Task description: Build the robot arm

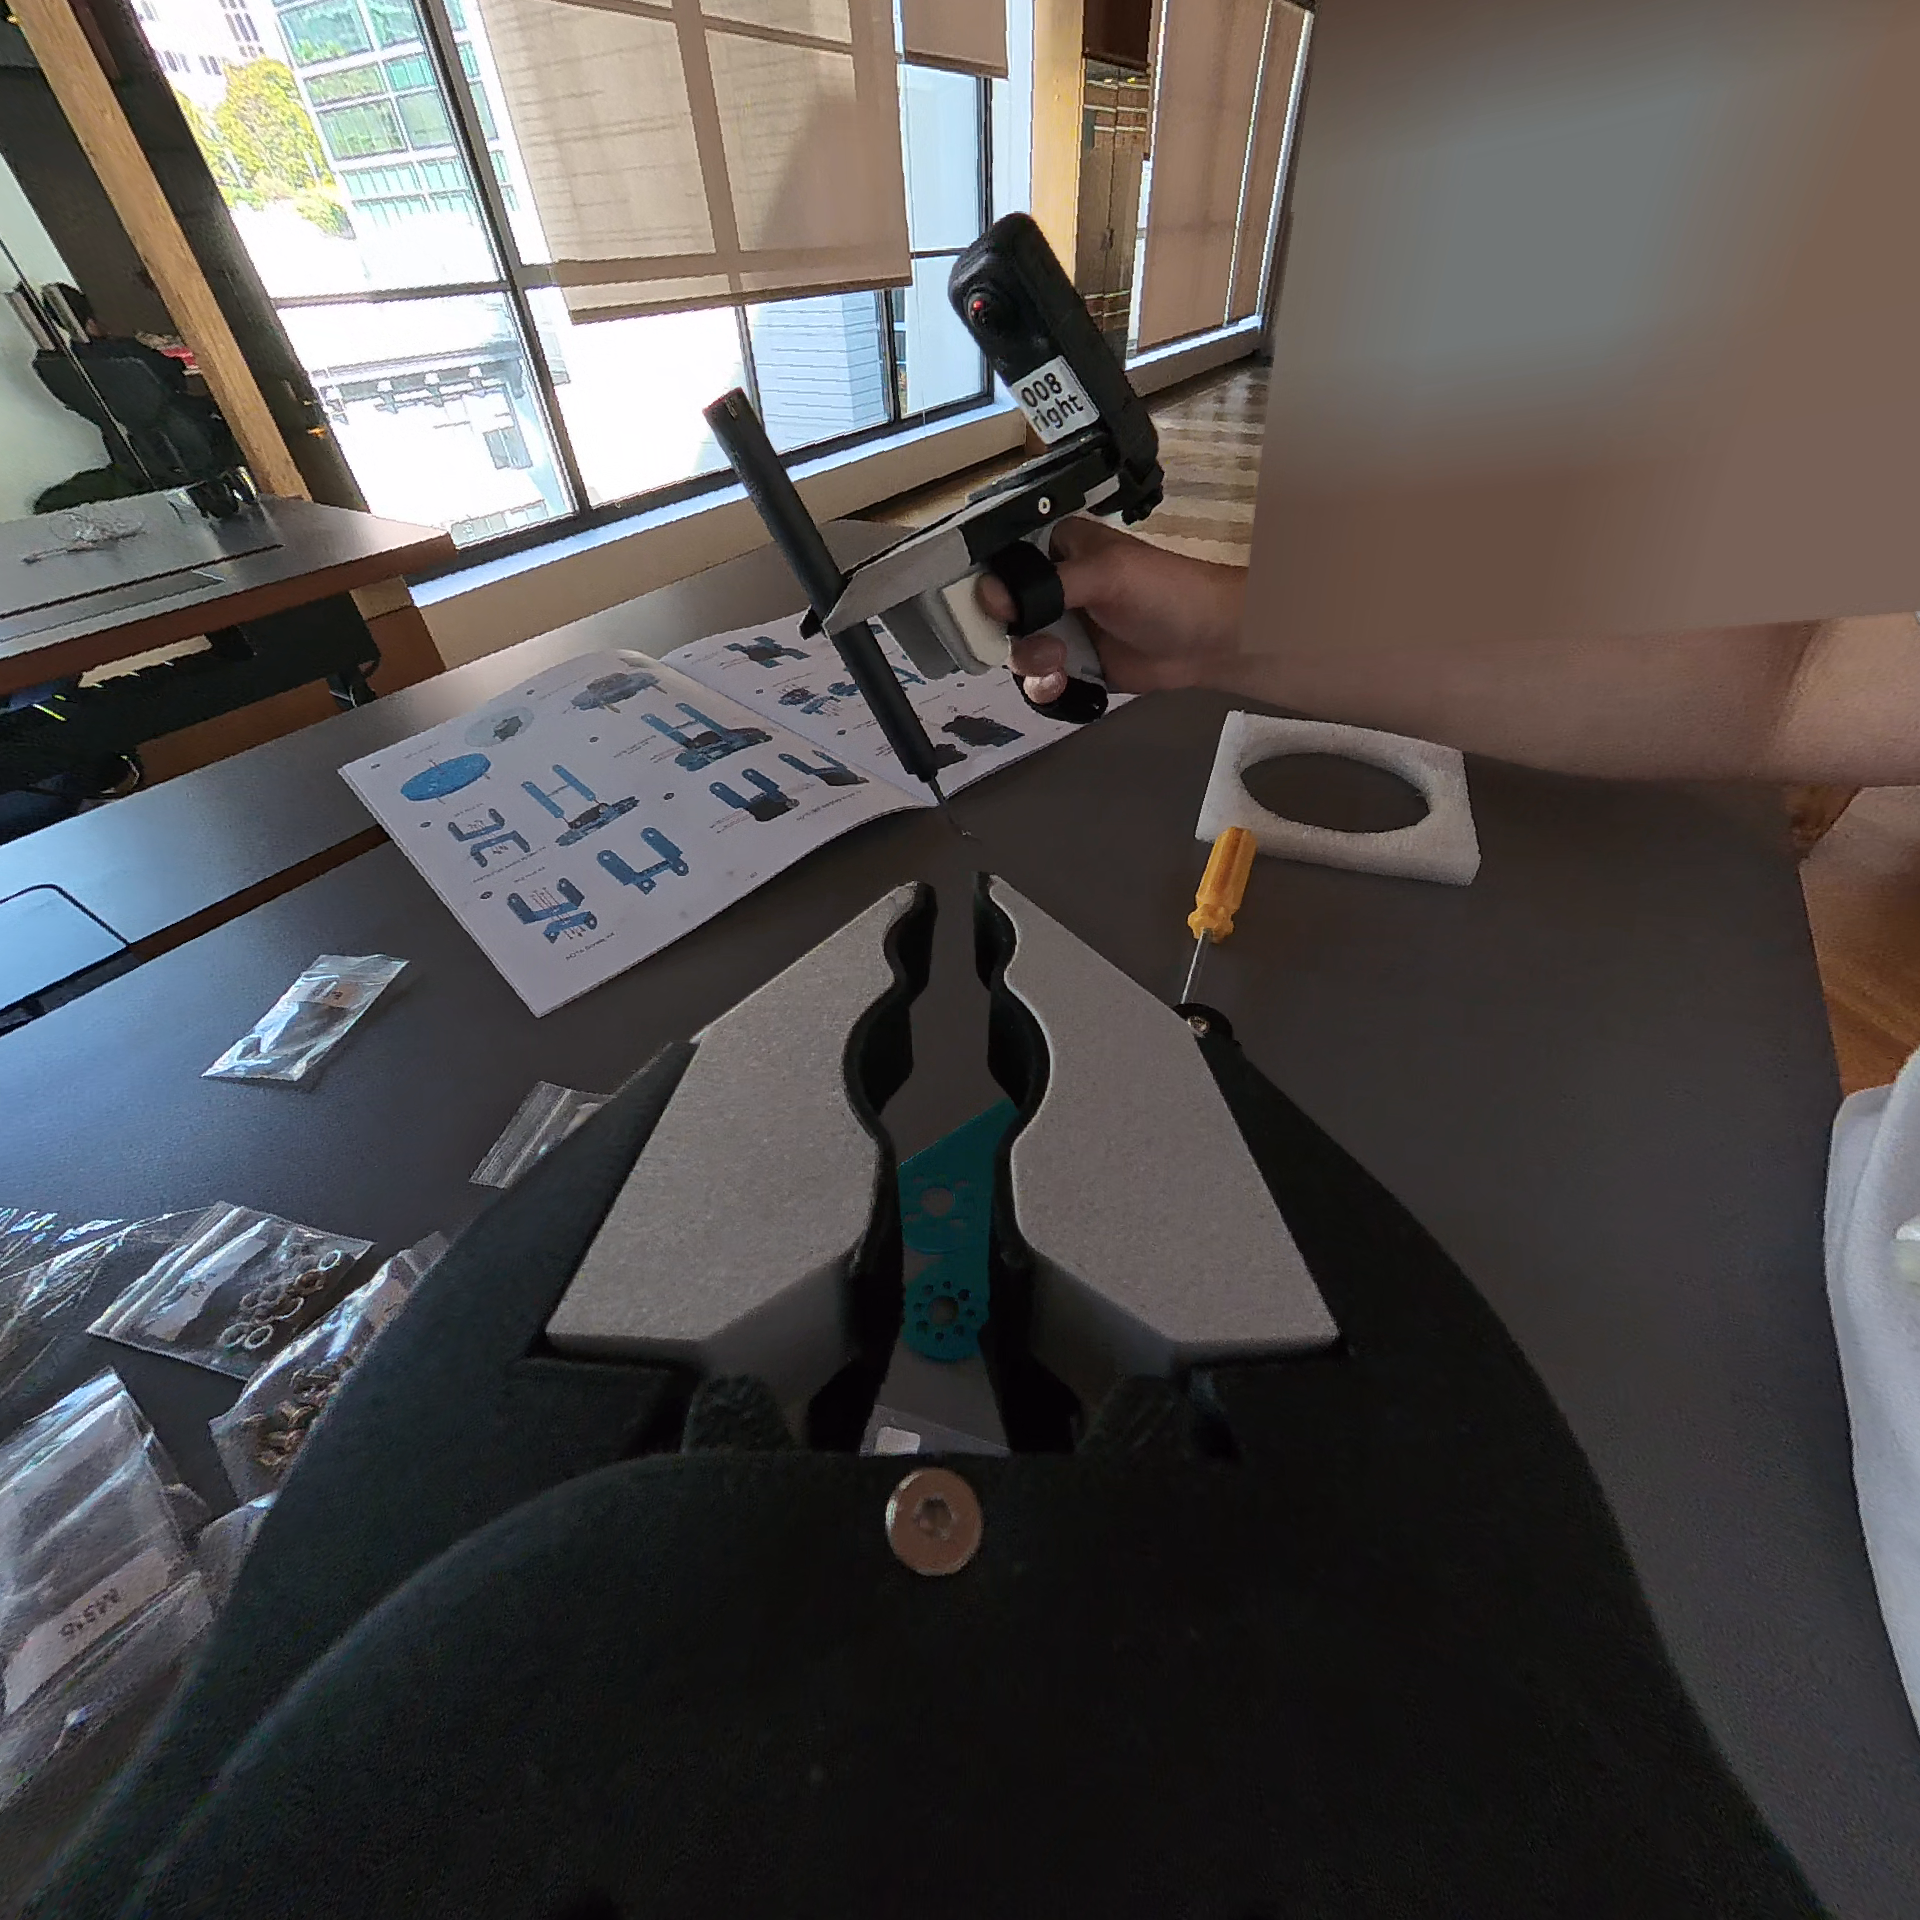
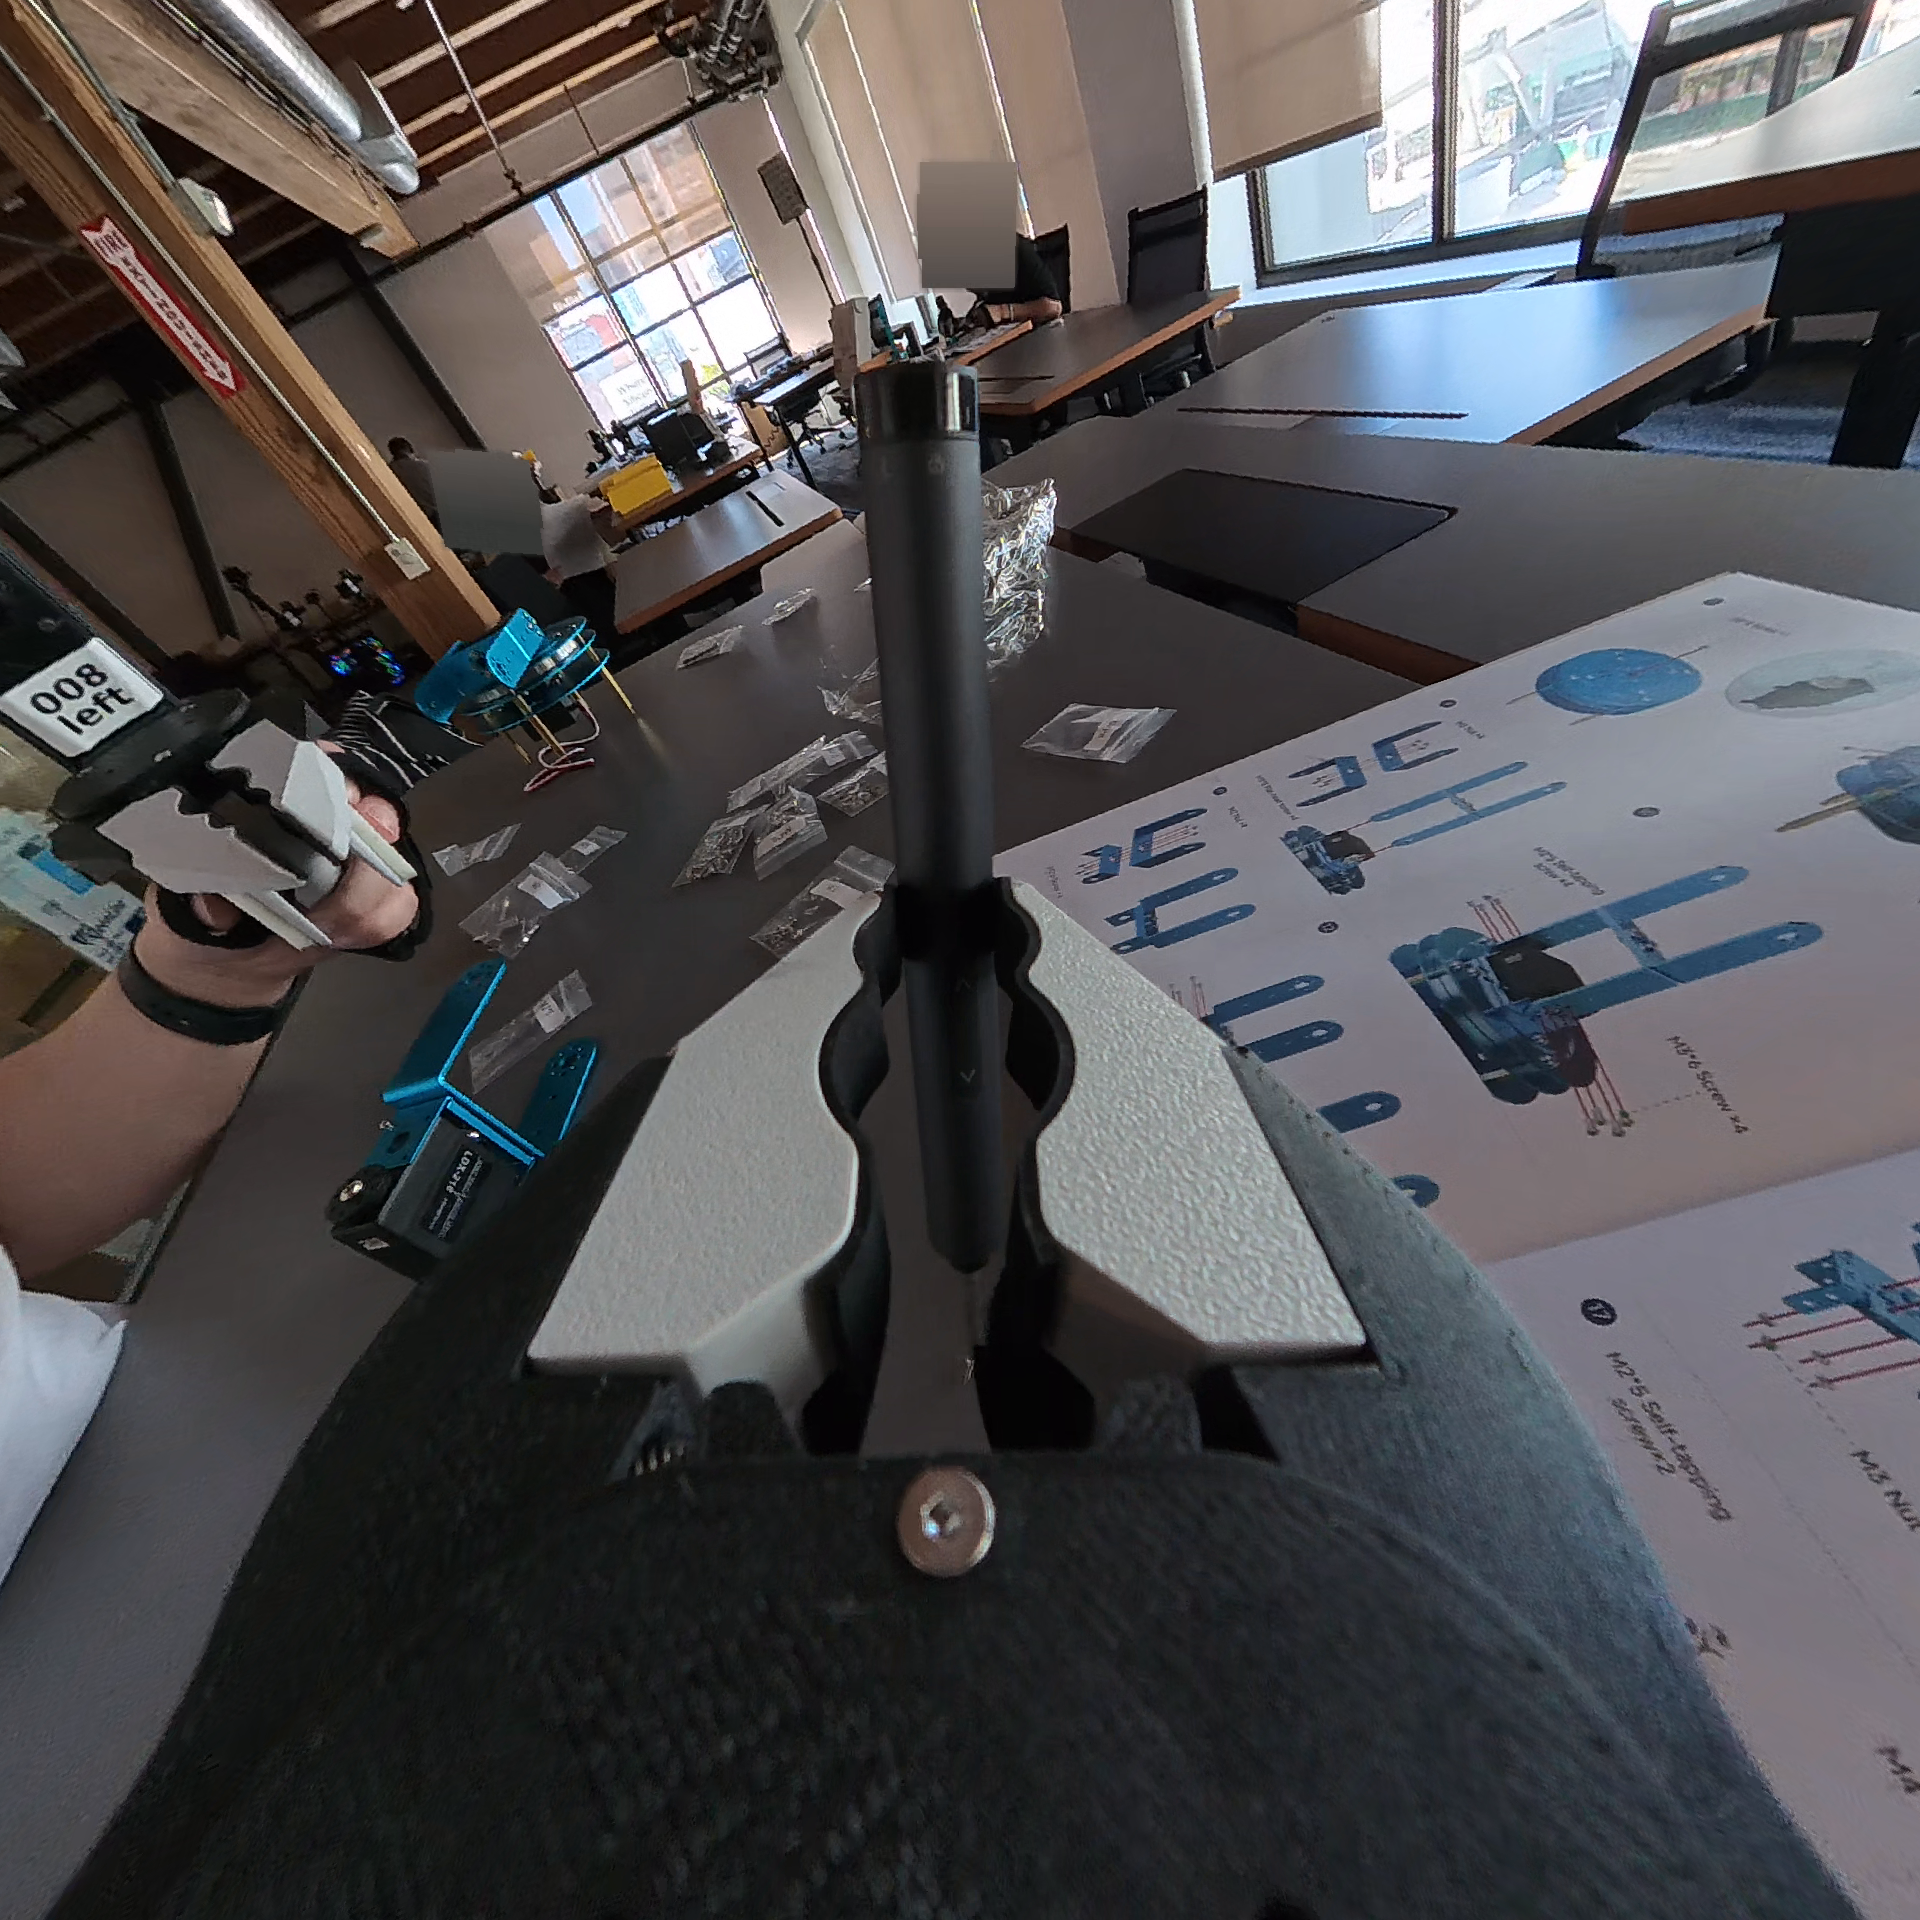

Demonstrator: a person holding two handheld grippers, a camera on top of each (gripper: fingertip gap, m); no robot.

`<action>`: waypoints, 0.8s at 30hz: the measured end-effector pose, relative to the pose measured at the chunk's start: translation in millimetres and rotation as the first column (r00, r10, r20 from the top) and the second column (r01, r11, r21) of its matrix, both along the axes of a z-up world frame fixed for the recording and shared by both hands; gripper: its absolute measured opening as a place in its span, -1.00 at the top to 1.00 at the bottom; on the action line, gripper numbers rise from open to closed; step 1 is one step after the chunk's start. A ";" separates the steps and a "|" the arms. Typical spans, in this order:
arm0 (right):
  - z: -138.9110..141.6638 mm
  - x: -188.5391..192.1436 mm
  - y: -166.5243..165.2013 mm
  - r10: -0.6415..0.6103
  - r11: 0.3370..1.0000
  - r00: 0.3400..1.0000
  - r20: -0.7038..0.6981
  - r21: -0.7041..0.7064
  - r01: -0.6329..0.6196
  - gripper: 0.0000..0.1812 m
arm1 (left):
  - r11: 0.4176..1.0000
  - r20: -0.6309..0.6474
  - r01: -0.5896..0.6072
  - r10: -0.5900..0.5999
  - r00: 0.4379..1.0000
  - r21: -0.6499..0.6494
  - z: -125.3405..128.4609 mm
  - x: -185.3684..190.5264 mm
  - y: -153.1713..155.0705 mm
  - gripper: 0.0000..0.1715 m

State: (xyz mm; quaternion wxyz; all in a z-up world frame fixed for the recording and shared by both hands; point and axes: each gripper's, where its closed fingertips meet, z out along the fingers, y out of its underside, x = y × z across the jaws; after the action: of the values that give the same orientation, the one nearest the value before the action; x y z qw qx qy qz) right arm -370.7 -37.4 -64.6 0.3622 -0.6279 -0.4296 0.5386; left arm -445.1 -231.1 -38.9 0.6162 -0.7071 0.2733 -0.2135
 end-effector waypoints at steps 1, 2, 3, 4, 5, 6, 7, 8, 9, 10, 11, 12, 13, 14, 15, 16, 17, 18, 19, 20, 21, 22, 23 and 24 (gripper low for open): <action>-0.5 -0.6 -0.5 0.002 1.000 1.000 -0.002 -0.006 -0.002 0.81 | 1.000 -0.001 0.002 -0.002 1.000 -0.002 -1.1 0.7 -0.5 0.93; -0.5 -0.9 -1.2 0.003 1.000 1.000 -0.002 -0.006 -0.003 0.81 | 1.000 -0.003 0.002 -0.002 1.000 -0.003 -1.9 1.3 -1.0 0.93; -0.1 -1.0 -2.2 0.006 1.000 1.000 0.001 -0.005 -0.006 0.81 | 1.000 -0.004 0.002 -0.002 1.000 -0.004 -2.4 1.5 -1.4 0.93; 1.5 -0.9 -3.1 0.007 1.000 1.000 0.002 0.000 -0.007 0.81 | 1.000 -0.005 0.002 -0.002 1.000 -0.005 -2.8 1.6 -1.9 0.93; 4.8 -0.6 -4.1 0.007 1.000 1.000 -0.004 0.007 -0.007 0.81 | 1.000 -0.006 0.002 -0.003 1.000 -0.006 -2.8 1.5 -2.3 0.93; 9.5 -0.1 -5.7 0.008 1.000 1.000 -0.013 0.013 -0.008 0.82 | 1.000 -0.008 0.001 -0.001 1.000 -0.007 -2.8 1.0 -2.5 0.93; 15.3 0.1 -8.0 0.011 1.000 1.000 -0.025 0.016 -0.010 0.81 | 1.000 -0.009 -0.002 0.002 1.000 -0.006 -2.5 0.3 -2.2 0.93; 21.9 0.1 -11.5 0.015 1.000 0.999 -0.041 0.017 -0.015 0.81 | 1.000 -0.008 -0.004 0.004 1.000 -0.006 -2.2 -0.4 -1.8 0.93; 29.4 -0.2 -16.1 0.021 1.000 0.998 -0.058 0.017 -0.020 0.82 | 1.000 -0.006 -0.006 0.005 1.000 -0.008 -2.4 -1.2 -1.2 0.93; 37.5 -1.0 -21.8 0.026 1.000 0.997 -0.078 0.015 -0.025 0.82 | 1.000 -0.001 -0.005 0.005 1.000 -0.013 -3.1 -1.6 -0.3 0.92; 46.9 -2.0 -29.6 0.036 0.999 0.994 -0.105 0.013 -0.035 0.82 | 1.000 0.009 -0.002 0.002 1.000 -0.022 -4.1 -1.7 0.6 0.91; 57.5 -3.4 -39.9 0.053 0.999 0.988 -0.143 0.010 -0.052 0.82 | 0.999 0.023 0.005 -0.005 1.000 -0.033 -5.3 -1.1 1.4 0.90; 68.3 -5.3 -52.0 0.072 0.997 0.980 -0.184 0.005 -0.072 0.82 | 0.999 0.038 0.015 -0.013 0.999 -0.043 -6.4 -0.3 2.4 0.89; 78.1 -7.7 -65.9 0.097 0.995 0.970 -0.223 -0.001 -0.100 0.82 | 0.998 0.053 0.028 -0.025 0.998 -0.054 -7.1 0.9 3.6 0.87; 86.9 -10.4 -80.9 0.127 0.991 0.958 -0.258 0.000 -0.131 0.82 | 0.997 0.069 0.045 -0.041 0.997 -0.063 -6.6 2.4 4.8 0.85; 95.1 -13.2 -95.9 0.154 0.987 0.944 -0.293 0.005 -0.160 0.82 | 0.995 0.089 0.071 -0.064 0.994 -0.072 -4.4 4.9 5.5 0.82; 101.8 -16.4 -110.4 0.180 0.982 0.929 -0.324 0.008 -0.188 0.82 | 0.991 0.112 0.109 -0.099 0.989 -0.083 -1.0 8.7 5.7 0.77; 107.4 -19.4 -123.8 0.204 0.977 0.913 -0.353 0.017 -0.211 0.82 | 0.983 0.134 0.156 -0.143 0.981 -0.094 3.3 13.3 5.4 0.71; 111.5 -22.0 -135.9 0.223 0.973 0.898 -0.380 0.032 -0.228 0.82 | 0.974 0.158 0.202 -0.185 0.970 -0.101 8.5 17.6 5.8 0.65; 114.4 -24.3 -146.1 0.239 0.969 0.882 -0.405 0.048 -0.240 0.82 | 0.962 0.185 0.252 -0.230 0.956 -0.105 14.8 22.3 6.0 0.59; 115.4 -26.3 -154.7 0.253 0.966 0.870 -0.424 0.065 -0.249 0.82 | 0.945 0.213 0.311 -0.284 0.935 -0.104 22.2 28.0 4.8 0.55; 115.0 -27.8 -161.3 0.262 0.964 0.861 -0.436 0.081 -0.252 0.82 | 0.927 0.238 0.363 -0.333 0.912 -0.095 29.7 32.9 4.1 0.53; 113.6 -28.8 -165.5 0.263 0.964 0.857 -0.444 0.085 -0.252 0.82 | 0.912 0.254 0.402 -0.370 0.894 -0.086 35.9 36.7 5.0 0.52; 112.9 -28.9 -168.5 0.263 0.964 0.850 -0.456 0.082 -0.254 0.82 | 0.898 0.259 0.434 -0.403 0.878 -0.076 40.4 40.3 6.1 0.51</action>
State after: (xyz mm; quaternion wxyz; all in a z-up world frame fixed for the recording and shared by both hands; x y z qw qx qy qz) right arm -399.6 -205.8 48.2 0.3842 -0.4145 -0.4160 0.7124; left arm -404.8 -224.9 1.5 0.5352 -0.6398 0.3297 -0.4422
